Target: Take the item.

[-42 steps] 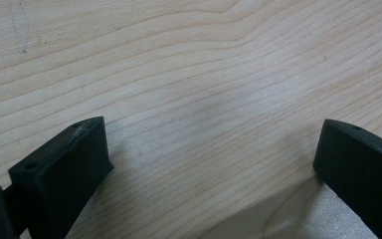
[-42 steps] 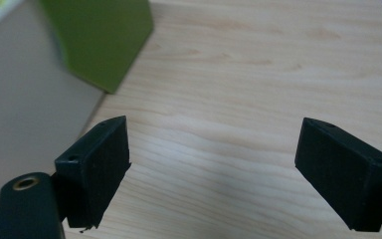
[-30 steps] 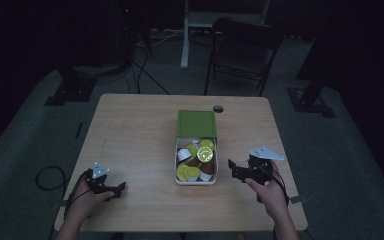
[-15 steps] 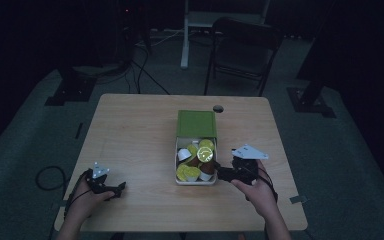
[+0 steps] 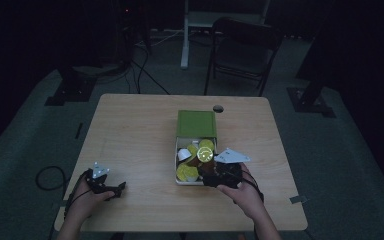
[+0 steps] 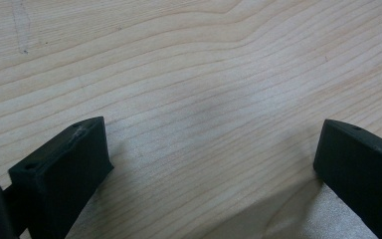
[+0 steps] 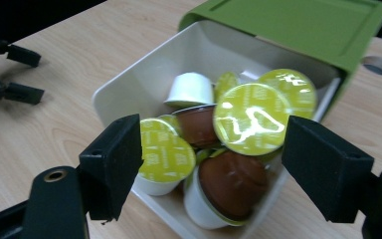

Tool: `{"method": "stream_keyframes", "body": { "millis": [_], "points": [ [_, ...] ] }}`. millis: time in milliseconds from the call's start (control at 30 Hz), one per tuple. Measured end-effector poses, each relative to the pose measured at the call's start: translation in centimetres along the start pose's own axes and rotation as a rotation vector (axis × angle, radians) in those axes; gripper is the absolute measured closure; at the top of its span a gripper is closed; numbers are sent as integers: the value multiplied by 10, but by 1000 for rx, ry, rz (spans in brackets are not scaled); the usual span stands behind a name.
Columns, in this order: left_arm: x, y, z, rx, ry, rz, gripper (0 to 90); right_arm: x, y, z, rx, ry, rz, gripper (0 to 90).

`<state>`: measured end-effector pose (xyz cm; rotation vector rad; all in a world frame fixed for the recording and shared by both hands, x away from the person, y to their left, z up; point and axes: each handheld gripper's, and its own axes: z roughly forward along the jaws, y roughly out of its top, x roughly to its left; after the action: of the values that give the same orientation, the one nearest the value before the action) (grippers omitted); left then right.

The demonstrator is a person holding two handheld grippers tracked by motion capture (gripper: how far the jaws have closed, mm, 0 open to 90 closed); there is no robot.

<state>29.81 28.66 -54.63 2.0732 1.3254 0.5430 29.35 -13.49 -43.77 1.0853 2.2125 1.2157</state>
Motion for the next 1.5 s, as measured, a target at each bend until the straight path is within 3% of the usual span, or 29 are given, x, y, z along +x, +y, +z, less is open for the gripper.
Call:
{"method": "stream_keyframes", "body": {
  "millis": [300, 533, 867, 1133, 1500],
  "points": [
    [0, 0, 0, 0, 0, 0, 13, 19, -5, 15, 25, 51, -21, 247],
    [0, 0, 0, -1, -1, 0, 13, 27, -12, 28, 59, 62, -23, 247],
    [0, 0, 0, -1, -1, 0, 13, 30, -20, 43, 87, 66, -4, 266],
    [0, 0, 0, -1, -1, 0, 13, 32, -21, 45, 93, 56, -22, 266],
    [0, 0, 0, -1, -1, 0, 13, 39, -24, 54, 110, 63, -11, 266]
  ]
}}
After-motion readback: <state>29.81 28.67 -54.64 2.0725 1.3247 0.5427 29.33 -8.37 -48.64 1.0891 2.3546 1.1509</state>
